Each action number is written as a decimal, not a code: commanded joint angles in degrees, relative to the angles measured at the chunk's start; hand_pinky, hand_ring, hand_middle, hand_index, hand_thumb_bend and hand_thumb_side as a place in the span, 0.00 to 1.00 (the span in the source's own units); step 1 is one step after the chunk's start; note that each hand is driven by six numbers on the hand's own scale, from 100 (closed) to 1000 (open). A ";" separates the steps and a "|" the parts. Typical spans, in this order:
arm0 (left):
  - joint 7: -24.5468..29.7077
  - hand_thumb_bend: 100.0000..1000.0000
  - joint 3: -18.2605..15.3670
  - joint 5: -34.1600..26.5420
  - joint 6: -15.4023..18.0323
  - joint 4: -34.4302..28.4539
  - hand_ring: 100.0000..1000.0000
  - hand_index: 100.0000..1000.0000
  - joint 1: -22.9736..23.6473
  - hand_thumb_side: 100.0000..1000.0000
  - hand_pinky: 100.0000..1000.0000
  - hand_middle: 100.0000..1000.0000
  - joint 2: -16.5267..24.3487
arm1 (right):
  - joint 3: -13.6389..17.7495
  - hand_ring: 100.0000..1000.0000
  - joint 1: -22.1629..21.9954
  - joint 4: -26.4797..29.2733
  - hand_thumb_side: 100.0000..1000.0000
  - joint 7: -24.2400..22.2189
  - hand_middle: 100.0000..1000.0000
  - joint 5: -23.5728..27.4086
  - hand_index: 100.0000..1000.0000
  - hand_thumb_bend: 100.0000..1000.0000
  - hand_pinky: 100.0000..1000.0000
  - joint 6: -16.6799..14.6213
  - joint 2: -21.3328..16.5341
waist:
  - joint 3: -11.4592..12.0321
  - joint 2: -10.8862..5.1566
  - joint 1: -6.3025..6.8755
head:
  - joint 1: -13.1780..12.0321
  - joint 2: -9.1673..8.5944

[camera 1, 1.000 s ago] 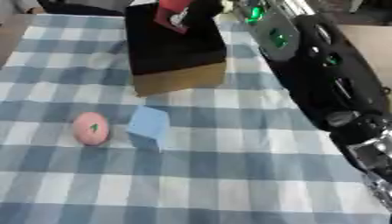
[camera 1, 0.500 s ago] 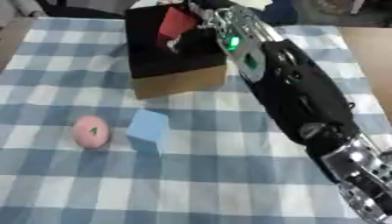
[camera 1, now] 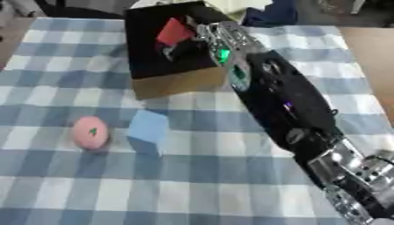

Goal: Pick up objects on the table and place them in the box.

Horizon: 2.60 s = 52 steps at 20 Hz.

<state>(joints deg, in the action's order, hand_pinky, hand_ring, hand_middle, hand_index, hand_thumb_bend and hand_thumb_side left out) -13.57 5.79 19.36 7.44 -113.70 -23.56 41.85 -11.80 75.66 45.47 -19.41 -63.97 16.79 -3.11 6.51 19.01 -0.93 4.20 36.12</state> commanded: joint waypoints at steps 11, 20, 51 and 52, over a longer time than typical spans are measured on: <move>1.95 0.00 0.03 0.40 -0.14 -0.89 0.76 0.86 -0.91 0.91 0.53 0.73 1.68 | 2.23 0.90 2.93 -1.12 0.90 -2.37 0.92 -9.63 0.99 0.37 0.90 1.58 0.76 | 0.41 -1.80 -0.11 | 0.20 -1.00; 2.41 0.00 0.14 0.33 -0.17 -0.89 0.76 0.86 -1.28 0.91 0.53 0.73 1.82 | 3.49 0.93 3.13 -0.91 1.00 -3.63 0.94 -12.82 1.00 0.52 0.92 0.68 1.22 | 0.49 -1.95 -0.07 | 0.39 -0.86; 37.40 0.08 3.64 10.93 -11.39 -0.89 0.79 0.89 -4.18 0.93 0.63 0.74 13.52 | -0.67 0.88 -8.19 53.93 0.89 -8.90 0.86 21.39 0.98 0.09 0.90 1.43 -22.81 | -4.53 -2.80 1.16 | -2.18 1.12; 38.93 0.12 3.81 11.27 -11.50 -0.89 0.79 0.89 -4.34 0.91 0.64 0.74 13.80 | -0.35 0.88 -8.77 55.46 0.88 -8.69 0.86 22.31 0.98 0.08 0.91 1.86 -23.42 | -4.65 -2.82 1.17 | -2.27 1.09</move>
<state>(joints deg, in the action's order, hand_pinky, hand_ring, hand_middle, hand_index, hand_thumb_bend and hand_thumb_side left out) 23.58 9.87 30.27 -3.88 -113.71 -26.97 53.20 -13.12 66.01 98.09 -28.30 -43.03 18.06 -24.56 1.81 17.63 -0.08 2.16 36.80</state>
